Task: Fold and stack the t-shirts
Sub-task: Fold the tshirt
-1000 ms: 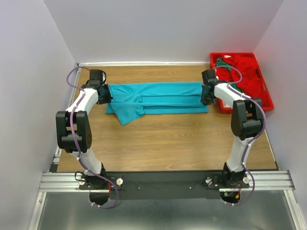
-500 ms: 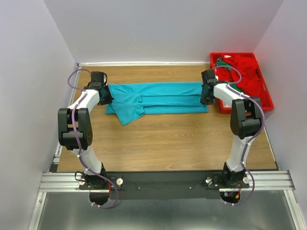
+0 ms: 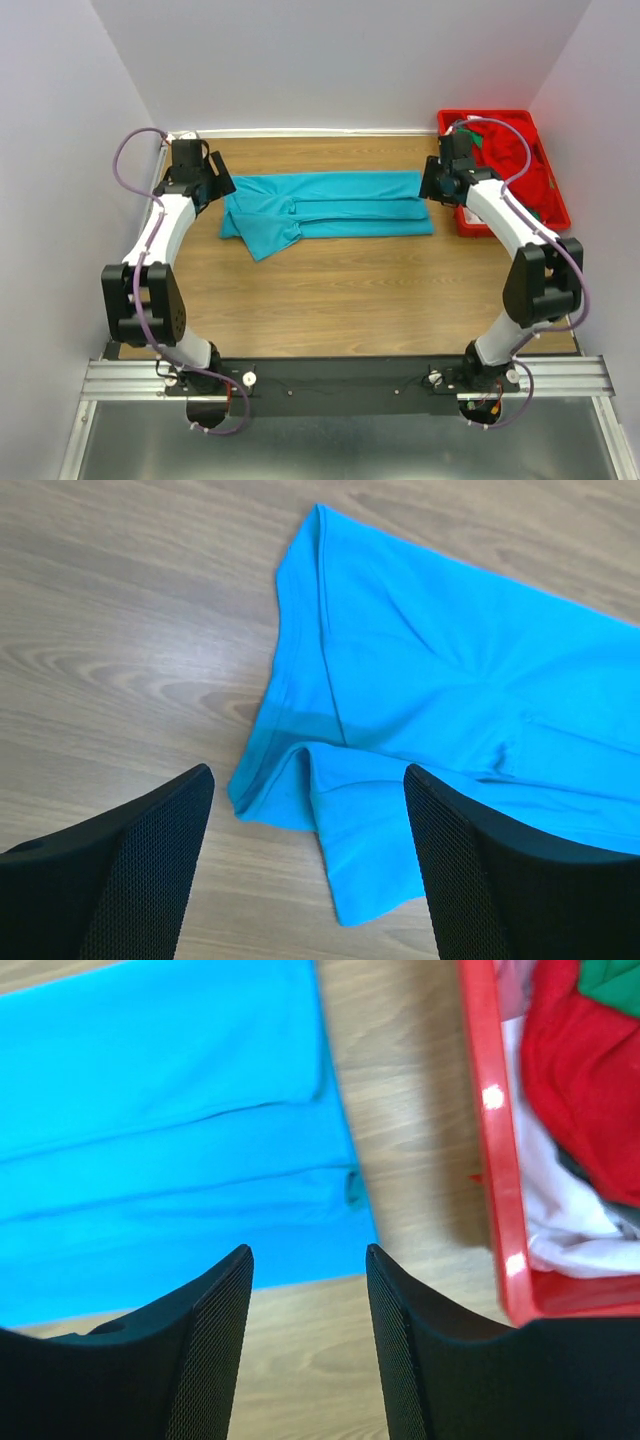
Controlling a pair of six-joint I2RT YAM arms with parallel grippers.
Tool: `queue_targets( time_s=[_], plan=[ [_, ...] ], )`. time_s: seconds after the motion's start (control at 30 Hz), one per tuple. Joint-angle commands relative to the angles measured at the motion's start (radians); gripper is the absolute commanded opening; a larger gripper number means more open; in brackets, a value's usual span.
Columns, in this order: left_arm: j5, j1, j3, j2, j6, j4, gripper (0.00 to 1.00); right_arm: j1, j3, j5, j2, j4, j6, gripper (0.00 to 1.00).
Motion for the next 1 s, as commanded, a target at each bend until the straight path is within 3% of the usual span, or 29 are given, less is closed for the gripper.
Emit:
queue_targets(
  time_s=[0.0,0.2,0.37,0.6,0.83,0.97],
  plan=[
    [0.006,-0.015,-0.097,-0.116,-0.032,-0.01,0.85,0.035,-0.087,-0.109,-0.117,0.03,-0.008,0.57],
    [-0.002,-0.172,-0.349,-0.308,-0.128,-0.007,0.84,0.058,-0.235,-0.174,-0.235,0.069,0.004,0.57],
    [-0.009,-0.248,-0.458,-0.281,-0.153,0.01,0.77,0.061,-0.283,-0.224,-0.256,0.084,0.0,0.57],
    [-0.055,-0.289,-0.412,-0.141,-0.124,0.011,0.68,0.064,-0.315,-0.231,-0.272,0.093,-0.022,0.61],
    [-0.06,-0.312,-0.329,-0.005,-0.113,0.025,0.53,0.063,-0.329,-0.215,-0.272,0.093,-0.042,0.61],
    [-0.069,-0.315,-0.314,0.034,-0.115,0.024,0.51,0.064,-0.335,-0.211,-0.267,0.093,-0.049,0.61]
  ],
)
